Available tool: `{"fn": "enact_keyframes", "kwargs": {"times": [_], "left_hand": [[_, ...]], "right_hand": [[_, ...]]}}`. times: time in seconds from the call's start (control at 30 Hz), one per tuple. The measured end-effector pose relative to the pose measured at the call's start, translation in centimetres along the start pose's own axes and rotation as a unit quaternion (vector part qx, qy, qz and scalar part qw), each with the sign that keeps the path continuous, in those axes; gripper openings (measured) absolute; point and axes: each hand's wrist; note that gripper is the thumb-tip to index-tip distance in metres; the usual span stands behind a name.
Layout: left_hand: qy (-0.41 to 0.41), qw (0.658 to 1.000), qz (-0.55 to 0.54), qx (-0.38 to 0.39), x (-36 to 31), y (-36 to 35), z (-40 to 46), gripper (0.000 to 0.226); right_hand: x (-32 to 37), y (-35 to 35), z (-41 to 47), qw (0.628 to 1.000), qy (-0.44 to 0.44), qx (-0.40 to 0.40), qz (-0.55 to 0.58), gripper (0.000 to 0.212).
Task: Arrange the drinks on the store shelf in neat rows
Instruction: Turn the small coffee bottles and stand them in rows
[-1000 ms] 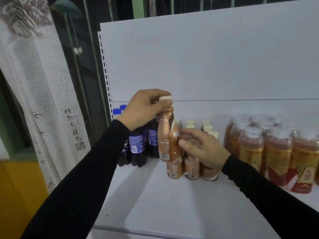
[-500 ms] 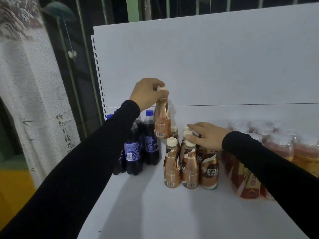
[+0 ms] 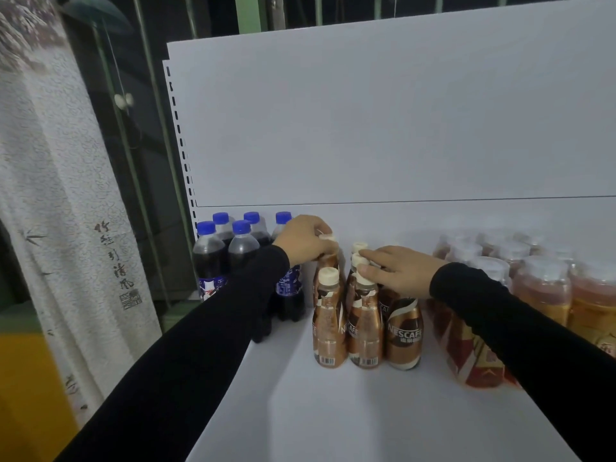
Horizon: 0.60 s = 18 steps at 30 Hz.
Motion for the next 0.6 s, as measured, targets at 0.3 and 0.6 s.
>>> {"fn": "enact_keyframes", "kwargs": {"times": [0.3,0.6], "left_hand": [[0.083,0.994,-0.052,0.052,0.9,-1.8,-0.8,0.015],[0.016,0.998,0.015,0.063,0.0,-1.6,-0.4,0.031]], "right_hand": [[0.3,0.2,-0.1,1.000,0.012,-0.003,-0.001,0.066],[0.1,-0.3,-0.5,0.997,0.010,-0.065,0.028,0.066]]}}
Point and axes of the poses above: each hand's wrist, its own z-axis towards the middle knuckle, its own y-axis out of the back of the hand, x = y × z, and after that the axes turned 8 degrees about -x, right-handed
